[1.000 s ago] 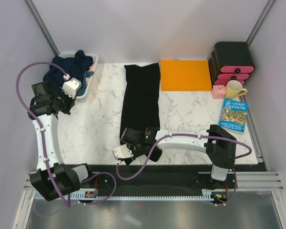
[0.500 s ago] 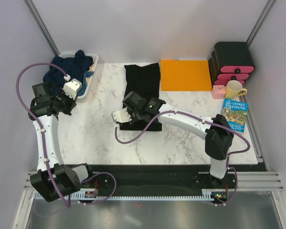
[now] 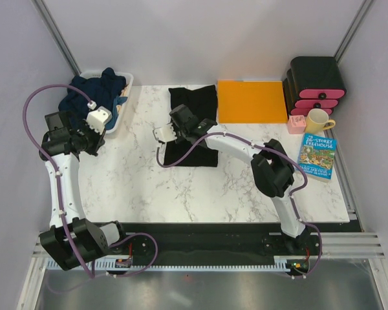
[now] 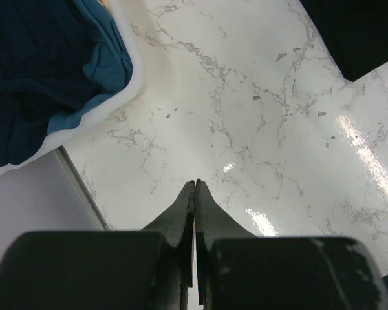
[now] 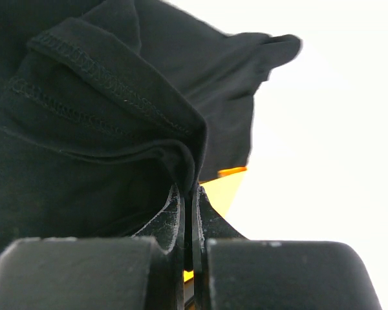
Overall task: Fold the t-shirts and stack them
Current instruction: Fold the tshirt
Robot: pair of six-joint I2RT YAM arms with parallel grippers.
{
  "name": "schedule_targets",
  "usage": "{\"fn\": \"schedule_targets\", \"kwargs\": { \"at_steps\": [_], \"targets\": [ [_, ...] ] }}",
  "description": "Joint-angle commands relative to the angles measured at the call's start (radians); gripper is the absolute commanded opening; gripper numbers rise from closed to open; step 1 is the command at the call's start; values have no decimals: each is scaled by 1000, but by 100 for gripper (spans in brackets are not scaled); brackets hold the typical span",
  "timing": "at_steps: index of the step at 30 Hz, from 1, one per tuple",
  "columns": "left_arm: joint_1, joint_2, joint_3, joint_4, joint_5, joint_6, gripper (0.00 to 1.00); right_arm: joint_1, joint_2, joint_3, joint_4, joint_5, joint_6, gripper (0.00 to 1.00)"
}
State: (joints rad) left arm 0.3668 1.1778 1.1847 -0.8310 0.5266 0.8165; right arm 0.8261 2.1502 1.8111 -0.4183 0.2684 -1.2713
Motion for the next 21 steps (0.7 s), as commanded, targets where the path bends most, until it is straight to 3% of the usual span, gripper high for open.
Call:
{"fn": "schedule_targets", "kwargs": {
  "at_steps": [1, 11, 12, 13, 15, 16, 20, 21],
  "targets": [
    [-3, 6, -4, 21, 13, 1, 2, -12, 23, 57, 122, -3, -45, 0],
    [-2, 11, -2, 24, 0, 7, 2, -13, 60, -1, 173, 32, -37, 1],
    [-3, 14, 0, 23, 0, 7, 2, -13, 68, -7, 191, 54, -33, 5],
    [-2, 14, 0, 23, 3, 6, 3, -13, 73, -12, 208, 69, -25, 23],
    [-2, 19, 1, 23, 4, 6, 3, -12, 85, -27, 277, 129, -14, 44],
    [-2, 20, 1, 23, 4, 3, 3, -15, 88, -38, 317, 155, -7, 62],
    [-2, 22, -3, 24, 7, 3, 3, -15, 106, -116, 672, 319, -52, 70],
    [-2, 23, -4, 23, 12, 1, 3, -16, 106, -114, 696, 336, -50, 72]
  ]
}}
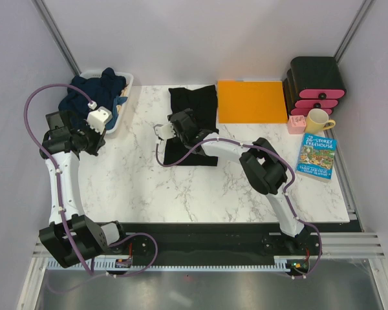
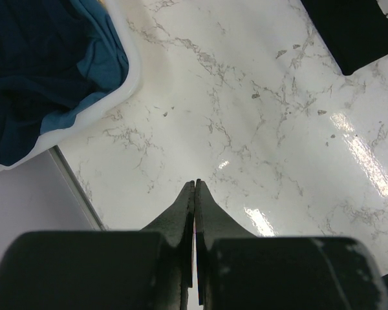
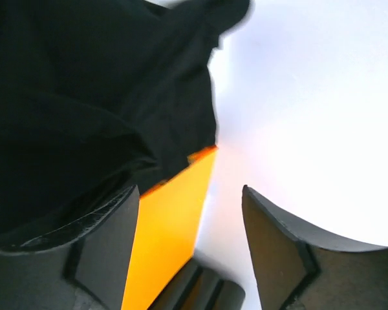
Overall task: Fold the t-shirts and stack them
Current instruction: Fold the tshirt
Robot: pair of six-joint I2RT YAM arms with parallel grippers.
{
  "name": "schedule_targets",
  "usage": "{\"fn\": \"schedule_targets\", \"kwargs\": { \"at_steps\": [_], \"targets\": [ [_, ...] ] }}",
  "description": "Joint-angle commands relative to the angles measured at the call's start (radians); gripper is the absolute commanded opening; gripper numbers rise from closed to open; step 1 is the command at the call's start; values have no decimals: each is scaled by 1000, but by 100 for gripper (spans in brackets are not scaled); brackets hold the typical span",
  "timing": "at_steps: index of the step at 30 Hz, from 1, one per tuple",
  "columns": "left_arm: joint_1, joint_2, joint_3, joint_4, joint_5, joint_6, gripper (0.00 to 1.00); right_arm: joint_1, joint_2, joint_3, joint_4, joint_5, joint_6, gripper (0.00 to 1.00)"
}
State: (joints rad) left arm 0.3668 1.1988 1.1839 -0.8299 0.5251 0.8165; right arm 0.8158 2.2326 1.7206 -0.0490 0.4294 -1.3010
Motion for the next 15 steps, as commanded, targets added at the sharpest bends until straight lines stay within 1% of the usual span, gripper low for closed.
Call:
{"fn": "schedule_targets", "kwargs": {
  "at_steps": [1, 5, 7, 8, 9, 10, 11, 13, 14, 15],
  "targets": [
    [-2, 2, -4, 23, 15, 0, 3, -9, 22, -18, 333, 184, -14, 73],
    [-2, 7, -3, 23, 24, -5, 3, -17, 6, 11, 302, 195, 12, 73],
    [-2, 7, -1, 22, 30, -4, 3, -20, -13, 10, 296, 187, 38, 70],
    [-3, 7, -1, 21, 27, -5, 2, -26, -37, 31, 209, 149, 64, 67],
    [-2, 5, -1, 21, 26, -5, 2, -29, -53, 48, 142, 122, 150, 62],
    [-3, 2, -3, 23, 26, -5, 2, -33, -68, 68, 71, 83, 192, 62],
    [-2, 1, -4, 22, 24, -5, 2, -46, -99, 112, -112, -45, 231, 62],
    [-3, -2, -12, 23, 27, -8, 2, -52, -129, 131, -223, -160, 299, 55],
    [-2, -5, -15, 23, 27, -8, 2, -59, -143, 163, -368, -226, 310, 52],
    [-3, -7, -18, 23, 30, -10, 2, -60, -145, 174, -418, -316, 324, 36]
  ]
}}
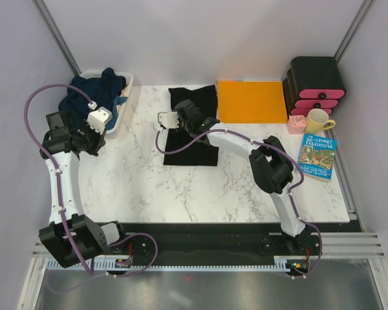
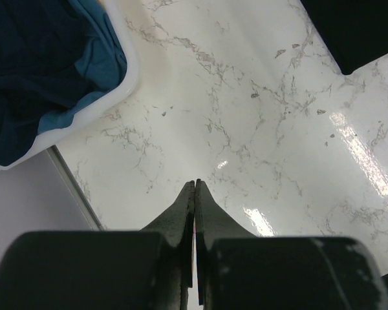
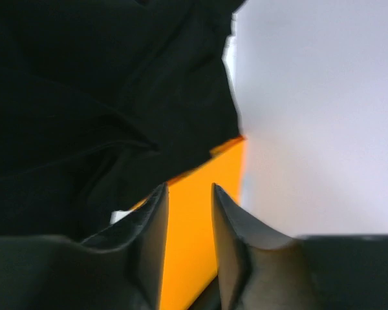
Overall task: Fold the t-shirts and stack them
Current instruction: Fold the tshirt
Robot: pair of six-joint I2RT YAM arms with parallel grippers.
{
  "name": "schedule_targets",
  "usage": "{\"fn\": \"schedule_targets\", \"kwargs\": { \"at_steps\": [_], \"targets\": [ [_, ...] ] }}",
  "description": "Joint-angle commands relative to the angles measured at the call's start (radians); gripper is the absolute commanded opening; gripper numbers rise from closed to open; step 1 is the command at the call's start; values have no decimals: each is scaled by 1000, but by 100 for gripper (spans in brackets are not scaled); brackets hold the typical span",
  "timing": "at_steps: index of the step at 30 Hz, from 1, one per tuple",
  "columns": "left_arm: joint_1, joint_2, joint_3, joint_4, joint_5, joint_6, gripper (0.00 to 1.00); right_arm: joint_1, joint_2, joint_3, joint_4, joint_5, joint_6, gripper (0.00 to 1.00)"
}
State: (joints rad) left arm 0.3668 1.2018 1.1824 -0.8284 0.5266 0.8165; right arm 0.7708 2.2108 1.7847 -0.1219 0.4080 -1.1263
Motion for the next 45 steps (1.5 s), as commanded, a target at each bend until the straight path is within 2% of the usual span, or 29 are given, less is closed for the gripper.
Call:
{"fn": "schedule_targets", "kwargs": {
  "at_steps": [1, 2, 3, 4, 9, 20, 24, 29, 30, 31, 33, 34, 36, 37, 39, 45],
  "targets": [
    [-2, -8, -18, 22, 30, -11, 2, -16, -119, 123, -454, -339, 155, 27],
    [-2, -8, -20, 22, 30, -14, 2, -16, -103, 149, -499, -371, 154, 17],
    [-2, -8, -21, 22, 32, -16, 2, -16, -93, 160, -533, -405, 157, 0],
    [-2, -8, -21, 22, 32, -22, 2, -16, -80, 169, -579, -435, 166, 0],
    [-2, -5, -20, 28, 35, -30, 2, -16, -37, 120, -588, -544, 157, 0],
    [-2, 13, -9, 28, 16, -27, 2, -18, 66, 173, -555, -592, 166, 0],
    [-2, 27, -3, 29, 21, -31, 2, -16, 84, 148, -497, -543, 168, 0],
    [-3, 54, 6, 32, 29, -40, 2, -10, 61, 55, -234, -437, 197, 0],
    [-3, 59, 8, 35, 29, -45, 2, -7, 58, 38, -175, -369, 207, 0],
    [-3, 62, 10, 38, 29, -43, 2, -7, 58, 9, -60, -347, 214, 0],
    [-5, 77, 17, 40, 29, -50, 2, -7, 61, -19, 64, -275, 221, 0],
    [-6, 84, 19, 43, 30, -54, 2, -4, 73, -65, 256, -171, 221, 0],
    [-11, 94, 25, 43, 33, -60, 2, -1, 89, -114, 449, -68, 163, 0],
    [-14, 99, 26, 44, 33, -59, 2, 1, 102, -169, 632, -13, 131, 0],
    [-19, 105, 25, 48, 36, -60, 2, 2, 115, -217, 828, 15, 51, 0],
    [-40, 134, 22, 55, 36, -66, 2, 4, 202, -138, 919, 70, -35, 0]
  ]
}}
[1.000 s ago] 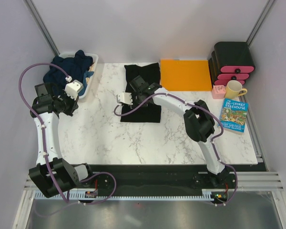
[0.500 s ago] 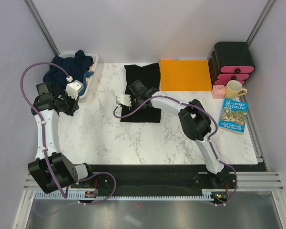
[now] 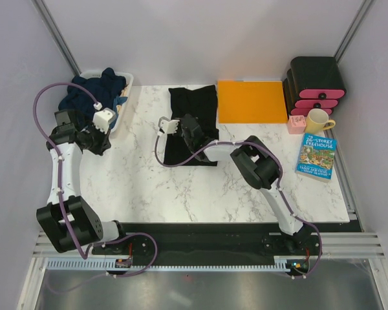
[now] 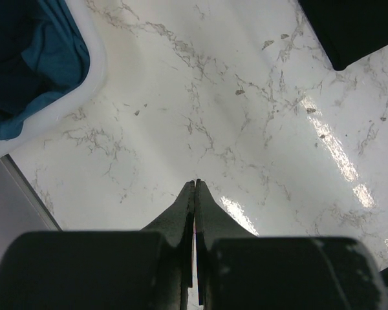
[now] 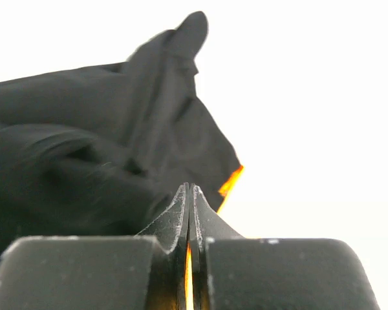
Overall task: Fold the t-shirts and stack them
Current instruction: Fold the tshirt
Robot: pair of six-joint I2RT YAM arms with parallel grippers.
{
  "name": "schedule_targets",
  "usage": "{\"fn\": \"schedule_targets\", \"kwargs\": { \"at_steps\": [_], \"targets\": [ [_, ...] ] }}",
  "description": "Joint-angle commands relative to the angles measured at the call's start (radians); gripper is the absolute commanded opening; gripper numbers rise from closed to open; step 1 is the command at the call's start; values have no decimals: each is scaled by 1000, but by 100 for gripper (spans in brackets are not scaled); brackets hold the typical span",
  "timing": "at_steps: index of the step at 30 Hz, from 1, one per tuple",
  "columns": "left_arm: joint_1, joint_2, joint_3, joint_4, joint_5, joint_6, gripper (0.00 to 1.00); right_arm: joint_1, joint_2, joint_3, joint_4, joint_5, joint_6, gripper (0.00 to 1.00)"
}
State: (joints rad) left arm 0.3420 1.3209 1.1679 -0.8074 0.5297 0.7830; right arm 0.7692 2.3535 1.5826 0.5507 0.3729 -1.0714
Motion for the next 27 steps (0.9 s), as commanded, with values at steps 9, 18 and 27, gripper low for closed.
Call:
{"fn": "schedule_targets", "kwargs": {
  "at_steps": [9, 18, 27],
  "targets": [
    [-63, -3, 36, 65, 32, 19, 2, -22, 44, 267, 16, 288, 10, 0],
    [-314, 69, 150, -235, 263, 426, 2, -114, -242, 329, -1009, -142, 410, 0],
    [-578, 483, 413, -391, 369, 452, 2, -214, -293, 146, -1430, -698, 329, 0]
  ]
}}
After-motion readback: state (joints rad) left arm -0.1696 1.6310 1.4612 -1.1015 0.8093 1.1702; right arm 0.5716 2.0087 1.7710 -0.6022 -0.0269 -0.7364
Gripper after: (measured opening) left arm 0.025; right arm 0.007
